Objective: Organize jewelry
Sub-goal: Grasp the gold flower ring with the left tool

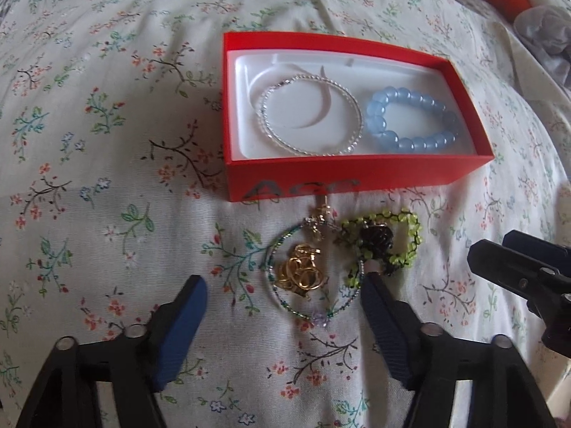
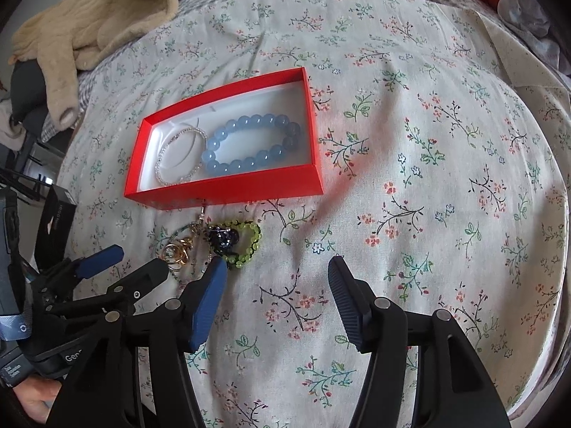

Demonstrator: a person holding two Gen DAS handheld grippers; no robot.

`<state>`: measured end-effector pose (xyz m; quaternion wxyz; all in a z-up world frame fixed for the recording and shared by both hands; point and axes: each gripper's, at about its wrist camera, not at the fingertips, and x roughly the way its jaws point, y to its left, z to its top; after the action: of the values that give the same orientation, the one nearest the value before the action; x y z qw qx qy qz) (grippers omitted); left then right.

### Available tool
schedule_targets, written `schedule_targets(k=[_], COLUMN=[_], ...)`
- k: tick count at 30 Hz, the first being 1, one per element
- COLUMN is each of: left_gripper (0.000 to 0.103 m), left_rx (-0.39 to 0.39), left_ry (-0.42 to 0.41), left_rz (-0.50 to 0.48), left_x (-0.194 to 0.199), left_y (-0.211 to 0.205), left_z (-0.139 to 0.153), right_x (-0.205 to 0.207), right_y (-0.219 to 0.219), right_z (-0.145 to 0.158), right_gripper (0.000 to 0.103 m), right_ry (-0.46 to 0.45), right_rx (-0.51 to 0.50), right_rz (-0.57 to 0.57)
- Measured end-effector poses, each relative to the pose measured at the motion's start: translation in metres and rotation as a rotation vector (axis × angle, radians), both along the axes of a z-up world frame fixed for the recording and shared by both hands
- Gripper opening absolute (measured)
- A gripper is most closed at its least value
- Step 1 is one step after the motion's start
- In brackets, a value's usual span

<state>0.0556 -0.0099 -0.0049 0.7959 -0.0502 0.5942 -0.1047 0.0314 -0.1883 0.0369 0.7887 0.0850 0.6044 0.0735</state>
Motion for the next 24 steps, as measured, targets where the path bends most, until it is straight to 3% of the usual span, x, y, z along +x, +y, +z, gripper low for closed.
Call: schedule_targets(k=[4, 13, 24], left_gripper=[0.048, 0.028, 0.022], left_rx=[0.011, 0.048, 0.061], left_ry=[0.019, 0.021, -0.007], left_rz=[-0.031, -0.063, -0.089], left_x=[0.003, 0.009, 0.013], left_y=[-0.009, -0.021, -0.027], left_z=[-0.007, -0.017, -0.017], right_x=[0.002, 0.005, 0.007], right_y=[0.0, 0.002, 0.003], right_z=[-0.001, -0.004, -0.004], right_gripper=[0.062, 0.062, 0.062], right_ry=[0.003, 0.01, 0.011], right_rx=[0.0, -0.002, -0.002], right_rz=[-0.002, 0.005, -0.001])
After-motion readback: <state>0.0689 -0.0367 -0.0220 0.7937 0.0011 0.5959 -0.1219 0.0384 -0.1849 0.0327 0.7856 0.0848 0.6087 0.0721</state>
